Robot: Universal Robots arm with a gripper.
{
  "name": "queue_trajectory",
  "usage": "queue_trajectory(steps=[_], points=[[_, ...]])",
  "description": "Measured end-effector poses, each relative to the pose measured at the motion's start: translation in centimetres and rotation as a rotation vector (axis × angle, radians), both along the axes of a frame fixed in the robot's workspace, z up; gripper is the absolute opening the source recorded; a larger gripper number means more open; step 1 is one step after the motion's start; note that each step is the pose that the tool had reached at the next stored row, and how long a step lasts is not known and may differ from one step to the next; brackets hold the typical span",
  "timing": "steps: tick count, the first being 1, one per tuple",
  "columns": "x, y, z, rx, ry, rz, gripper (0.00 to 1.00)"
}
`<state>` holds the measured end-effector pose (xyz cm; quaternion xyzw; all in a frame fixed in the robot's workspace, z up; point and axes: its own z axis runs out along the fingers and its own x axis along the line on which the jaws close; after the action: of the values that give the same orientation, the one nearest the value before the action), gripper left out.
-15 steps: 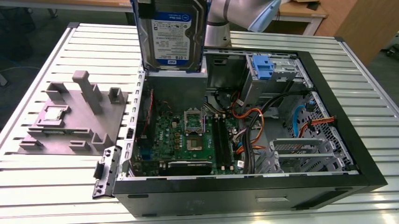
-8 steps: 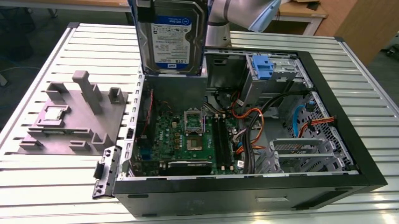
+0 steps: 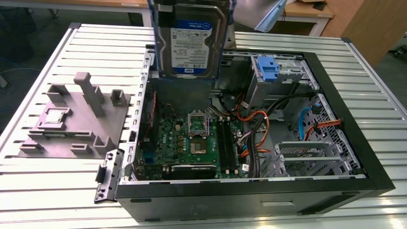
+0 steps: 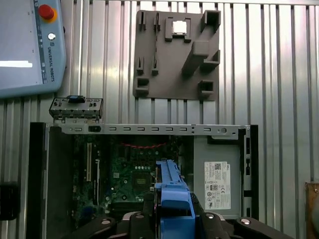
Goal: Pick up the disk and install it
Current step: 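Pick up the disk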
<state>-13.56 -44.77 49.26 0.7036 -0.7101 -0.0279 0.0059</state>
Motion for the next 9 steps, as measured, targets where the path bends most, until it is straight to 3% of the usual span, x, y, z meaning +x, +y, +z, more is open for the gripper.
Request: queue_trajectory(steps=[6, 9], points=[[2.57, 0.0, -0.07, 0.0, 0.0, 0.0, 0.37], [3.41, 0.0, -0.09, -0.0001, 0.0, 0.0, 0.37]])
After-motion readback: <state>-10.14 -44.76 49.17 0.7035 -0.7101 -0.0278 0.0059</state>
